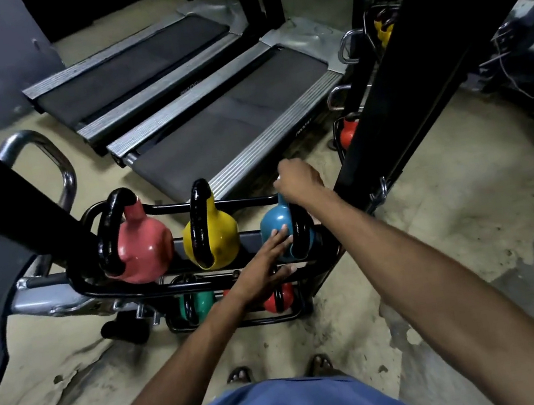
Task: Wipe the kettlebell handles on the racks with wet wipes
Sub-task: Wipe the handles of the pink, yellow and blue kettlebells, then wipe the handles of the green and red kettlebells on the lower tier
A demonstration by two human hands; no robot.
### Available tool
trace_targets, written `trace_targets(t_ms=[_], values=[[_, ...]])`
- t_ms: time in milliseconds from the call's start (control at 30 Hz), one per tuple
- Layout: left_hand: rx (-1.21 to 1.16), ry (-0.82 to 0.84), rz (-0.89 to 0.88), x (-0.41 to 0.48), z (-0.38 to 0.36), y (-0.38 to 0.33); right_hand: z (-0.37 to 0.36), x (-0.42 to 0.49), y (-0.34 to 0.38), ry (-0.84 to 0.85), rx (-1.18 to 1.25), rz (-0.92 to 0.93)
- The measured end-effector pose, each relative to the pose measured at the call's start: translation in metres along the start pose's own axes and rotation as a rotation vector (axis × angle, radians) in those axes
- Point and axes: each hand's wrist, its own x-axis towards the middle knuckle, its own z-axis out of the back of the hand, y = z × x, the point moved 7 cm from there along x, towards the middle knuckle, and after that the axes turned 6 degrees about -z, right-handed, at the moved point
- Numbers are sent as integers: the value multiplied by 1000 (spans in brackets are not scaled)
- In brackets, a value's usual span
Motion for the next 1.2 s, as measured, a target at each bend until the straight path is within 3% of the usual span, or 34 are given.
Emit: trace_targets(t_ms=[133, 233, 300, 400, 500, 567, 800, 967, 1100, 1200], values=[[16, 9, -7, 1, 0, 0, 4, -9, 33, 1, -448, 237], [28, 0, -16, 3, -1, 4, 3, -16, 28, -78, -451, 259], [26, -18, -26, 1, -2, 6, 12, -21, 5, -216, -142, 154], [-6, -36, -26, -1, -1, 6, 1, -46, -46, -393, 542, -133], [43, -12, -16, -1, -2, 6, -66, -71, -72, -139, 1141, -447], [96, 1, -16, 1, 0, 4, -96, -81, -74, -40, 1323, -484], [204, 44, -49, 1, 3, 2, -86, -133, -78, -89, 1299, -268], [221, 76, -57, 3, 5, -1, -87, -160, -82, -273, 1139, -296], [31, 15, -16, -18, 11, -18, -104, -186, -74, -256, 1144, -360], [-311, -131, 54, -58, 17, -20, -108, -209, -56, -183, 1232, -309]])
